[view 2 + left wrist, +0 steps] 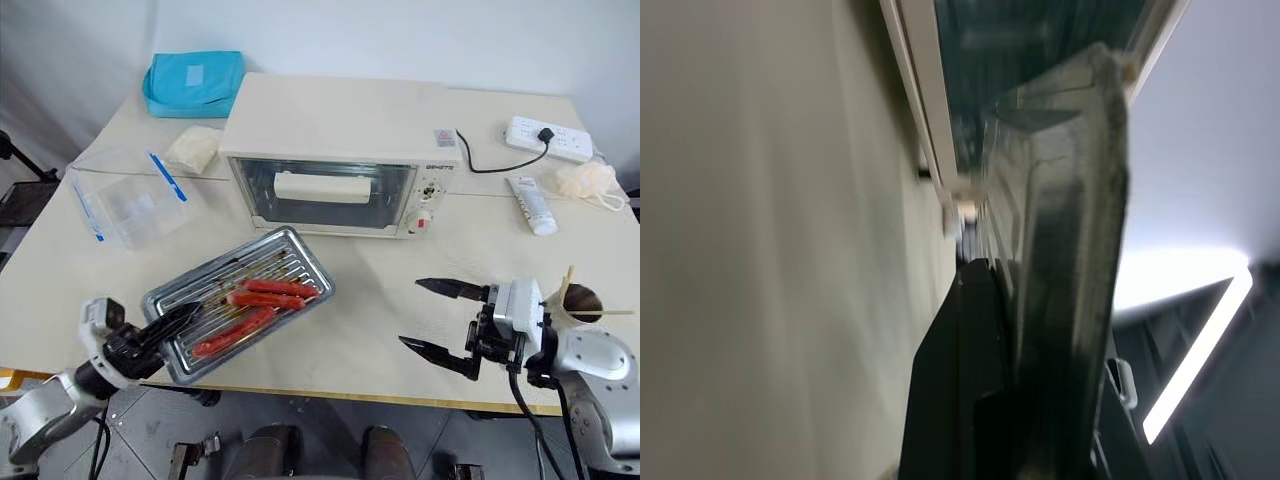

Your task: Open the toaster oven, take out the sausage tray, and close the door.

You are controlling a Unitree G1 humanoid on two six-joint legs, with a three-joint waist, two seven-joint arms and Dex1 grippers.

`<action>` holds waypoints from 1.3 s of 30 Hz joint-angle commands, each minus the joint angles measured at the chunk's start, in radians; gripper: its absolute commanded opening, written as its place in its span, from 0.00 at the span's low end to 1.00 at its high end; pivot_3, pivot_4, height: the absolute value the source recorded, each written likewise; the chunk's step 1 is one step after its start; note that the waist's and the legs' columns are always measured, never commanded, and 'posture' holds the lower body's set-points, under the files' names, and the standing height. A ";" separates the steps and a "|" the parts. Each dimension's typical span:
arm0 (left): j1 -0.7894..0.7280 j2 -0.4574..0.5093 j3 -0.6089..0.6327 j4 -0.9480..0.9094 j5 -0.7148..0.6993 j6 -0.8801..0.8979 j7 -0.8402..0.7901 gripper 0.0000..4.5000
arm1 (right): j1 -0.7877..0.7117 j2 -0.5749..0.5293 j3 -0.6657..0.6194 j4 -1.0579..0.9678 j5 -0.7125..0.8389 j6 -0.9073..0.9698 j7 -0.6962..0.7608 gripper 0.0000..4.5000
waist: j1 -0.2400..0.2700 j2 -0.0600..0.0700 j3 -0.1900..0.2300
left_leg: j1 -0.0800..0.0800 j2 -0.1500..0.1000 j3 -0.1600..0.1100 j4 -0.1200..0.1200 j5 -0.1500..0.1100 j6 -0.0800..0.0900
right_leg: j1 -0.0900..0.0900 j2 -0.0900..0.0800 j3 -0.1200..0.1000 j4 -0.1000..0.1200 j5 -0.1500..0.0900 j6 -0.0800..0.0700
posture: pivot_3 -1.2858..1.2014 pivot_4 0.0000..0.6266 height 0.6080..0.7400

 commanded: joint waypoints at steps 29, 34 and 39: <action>-0.668 -0.161 -0.362 0.373 0.793 0.122 -0.331 0.35 | 0.259 0.046 -0.059 -0.288 -0.014 -0.007 -0.227 1.00 | 0.069 0.006 -0.002 | -0.007 -0.019 -0.009 -0.004 0.019 0.003 | 0.000 -0.015 -0.010 -0.007 0.017 0.011 | 0.52 0.24 1.00; -0.637 -0.131 -0.329 0.274 0.841 0.103 -0.359 0.68 | 0.232 0.038 -0.037 -0.254 -0.023 -0.011 -0.205 1.00 | 0.064 0.006 -0.002 | -0.008 -0.018 -0.008 -0.004 0.021 0.007 | -0.001 -0.007 -0.014 -0.008 0.017 0.012 | 0.52 0.24 1.00; -0.578 -0.061 -0.292 0.155 0.904 0.023 -0.417 0.99 | 0.229 0.032 -0.045 -0.206 -0.022 -0.016 -0.180 1.00 | 0.044 0.006 -0.002 | -0.007 -0.016 -0.008 -0.005 0.022 0.005 | -0.001 -0.006 -0.014 -0.007 0.017 0.012 | 0.52 0.24 1.00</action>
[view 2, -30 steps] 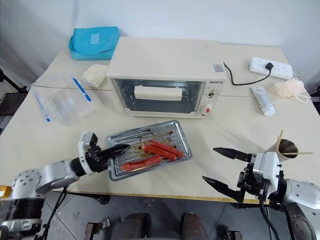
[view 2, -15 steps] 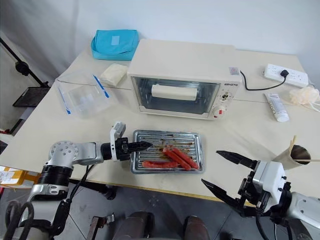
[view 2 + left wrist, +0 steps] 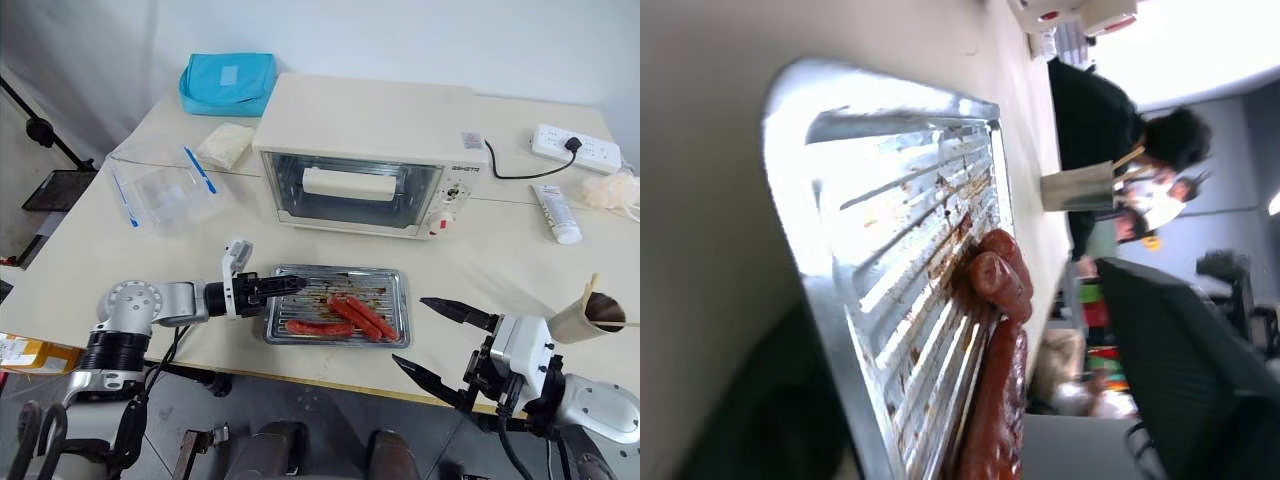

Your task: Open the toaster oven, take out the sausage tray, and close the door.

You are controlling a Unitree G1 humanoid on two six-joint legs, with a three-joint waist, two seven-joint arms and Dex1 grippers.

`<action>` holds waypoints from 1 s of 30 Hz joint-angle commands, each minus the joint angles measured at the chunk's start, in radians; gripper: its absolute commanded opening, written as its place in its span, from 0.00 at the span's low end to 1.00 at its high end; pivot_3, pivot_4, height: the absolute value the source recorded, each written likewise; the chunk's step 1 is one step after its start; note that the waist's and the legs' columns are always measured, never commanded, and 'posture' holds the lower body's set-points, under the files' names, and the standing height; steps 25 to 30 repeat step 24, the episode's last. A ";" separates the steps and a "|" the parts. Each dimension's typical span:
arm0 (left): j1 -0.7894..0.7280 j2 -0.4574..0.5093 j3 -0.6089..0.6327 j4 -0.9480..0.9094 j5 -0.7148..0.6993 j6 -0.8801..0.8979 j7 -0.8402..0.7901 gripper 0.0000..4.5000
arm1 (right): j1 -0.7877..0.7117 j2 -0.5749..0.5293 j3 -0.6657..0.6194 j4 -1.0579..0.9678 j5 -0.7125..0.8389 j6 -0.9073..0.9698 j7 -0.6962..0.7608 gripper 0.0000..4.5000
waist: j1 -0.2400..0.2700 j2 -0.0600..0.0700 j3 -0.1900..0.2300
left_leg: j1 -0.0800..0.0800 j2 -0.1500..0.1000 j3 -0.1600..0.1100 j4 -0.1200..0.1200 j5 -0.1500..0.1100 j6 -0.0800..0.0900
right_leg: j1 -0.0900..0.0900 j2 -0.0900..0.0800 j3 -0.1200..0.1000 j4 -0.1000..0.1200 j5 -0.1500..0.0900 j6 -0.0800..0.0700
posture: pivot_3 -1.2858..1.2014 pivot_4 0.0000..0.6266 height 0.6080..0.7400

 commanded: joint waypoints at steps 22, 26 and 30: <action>0.534 0.389 0.235 -0.212 0.549 -1.299 -0.718 0.99 | 0.029 -0.161 -0.147 0.075 0.123 0.096 0.212 1.00 | -0.026 0.003 0.002 | 0.000 0.004 0.005 -0.014 -0.003 0.003 | -0.001 -0.003 -0.001 -0.011 0.000 -0.001 | 0.52 0.24 1.00; 0.545 0.380 0.240 -0.223 0.563 -1.313 -0.703 0.99 | 0.002 -0.146 -0.121 0.092 0.102 0.080 0.204 1.00 | -0.026 0.003 0.002 | 0.001 0.004 0.006 -0.013 -0.004 0.003 | 0.000 -0.003 -0.001 -0.011 0.000 -0.001 | 0.52 0.24 1.00; 0.545 0.380 0.240 -0.223 0.563 -1.313 -0.703 0.99 | 0.002 -0.146 -0.121 0.092 0.102 0.080 0.204 1.00 | -0.026 0.003 0.002 | 0.001 0.004 0.006 -0.013 -0.004 0.003 | 0.000 -0.003 -0.001 -0.011 0.000 -0.001 | 0.52 0.24 1.00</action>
